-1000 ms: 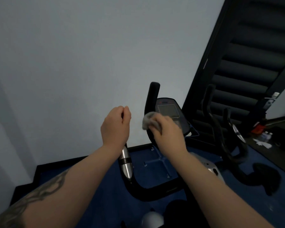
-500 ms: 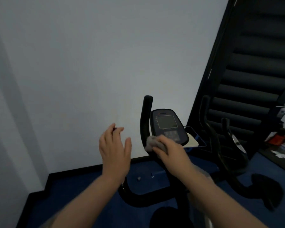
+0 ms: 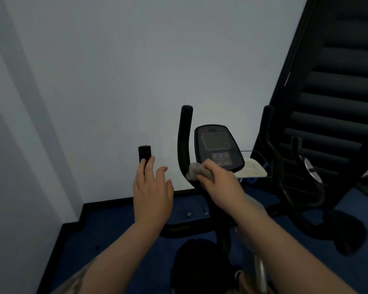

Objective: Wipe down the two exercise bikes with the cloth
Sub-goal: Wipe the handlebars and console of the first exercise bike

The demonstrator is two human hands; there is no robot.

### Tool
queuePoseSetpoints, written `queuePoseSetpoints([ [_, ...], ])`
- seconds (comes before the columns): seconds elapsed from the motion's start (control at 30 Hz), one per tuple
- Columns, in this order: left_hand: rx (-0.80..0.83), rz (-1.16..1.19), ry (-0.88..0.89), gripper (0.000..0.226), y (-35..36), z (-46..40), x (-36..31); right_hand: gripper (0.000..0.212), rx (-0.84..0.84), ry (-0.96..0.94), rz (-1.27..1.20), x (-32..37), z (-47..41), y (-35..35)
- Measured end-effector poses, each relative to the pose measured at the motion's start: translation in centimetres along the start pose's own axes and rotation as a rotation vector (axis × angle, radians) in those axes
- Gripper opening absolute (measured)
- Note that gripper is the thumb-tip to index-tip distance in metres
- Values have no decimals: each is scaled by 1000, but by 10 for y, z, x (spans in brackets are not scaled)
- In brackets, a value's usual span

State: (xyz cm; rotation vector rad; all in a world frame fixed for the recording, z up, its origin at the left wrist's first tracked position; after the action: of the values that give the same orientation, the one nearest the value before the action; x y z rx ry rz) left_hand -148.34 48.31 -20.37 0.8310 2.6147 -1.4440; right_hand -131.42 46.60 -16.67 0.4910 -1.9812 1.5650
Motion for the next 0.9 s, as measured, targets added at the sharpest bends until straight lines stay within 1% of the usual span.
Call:
queuePoseSetpoints([
  [0.07, -49, 36, -4, 30, -2, 1, 0, 15, 89, -30, 130, -24, 19, -16],
  [0.13, -105, 73, 21, 24, -4, 3, -1, 22, 242, 13, 246, -42, 32, -31],
  [0.17, -137, 98, 39, 21, -4, 4, 0, 22, 296, 23, 305, -46, 32, -36],
  [0.2, -166, 131, 51, 18, -4, 5, 0, 20, 296, 6, 353, -46, 28, -40],
  [0.23, -180, 166, 56, 14, -4, 6, 1, 15, 234, -25, 337, -39, 21, -42],
  [0.27, -182, 194, 58, 11, -5, 7, 2, 11, 136, -54, 250, -29, 13, -42],
  [0.3, -180, 214, 60, 8, -5, 8, 2, 11, 52, -58, 141, -19, 8, -39],
  [0.33, -181, 226, 66, 6, -6, 8, 2, 14, 5, -54, 54, -11, 5, -31],
  [0.4, -188, 239, 92, 6, -5, 9, 1, 18, -29, -25, -44, -9, 14, -6],
  [0.5, -210, 217, 121, 9, -3, 9, -1, 12, -121, -43, -84, -32, 57, 11],
  [0.57, -213, 215, 108, 10, -1, 8, 0, 8, -86, -75, -83, -48, 78, 7],
  [0.63, -220, 196, 108, 10, 0, 9, 0, 13, 3, -65, -67, -53, 68, -4],
  [0.67, -224, 182, 110, 11, 0, 9, 0, 15, 10, -61, -51, -48, 54, -11],
  [0.73, -223, 168, 120, 12, 1, 10, 1, 13, -62, -35, -103, -33, 27, -21],
  [0.8, -232, 164, 126, 17, 0, 10, 0, 12, -107, 14, -203, -21, 13, -15],
  [0.9, -238, 187, 130, 25, -1, 11, -1, 20, -170, 39, -189, -30, 35, 4],
])
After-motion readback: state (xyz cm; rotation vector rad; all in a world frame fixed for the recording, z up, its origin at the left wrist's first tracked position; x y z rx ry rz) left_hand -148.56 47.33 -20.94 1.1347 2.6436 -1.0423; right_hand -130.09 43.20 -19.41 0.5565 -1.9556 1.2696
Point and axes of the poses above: each hand's wrist, its own z-axis away from the middle knuckle, its own y-axis out of the palm, x = y × z, the point moved 4 cm from there along -z, towards the middle knuckle, and after that the axes turned 11 degrees about y, right-handed, at the moved point
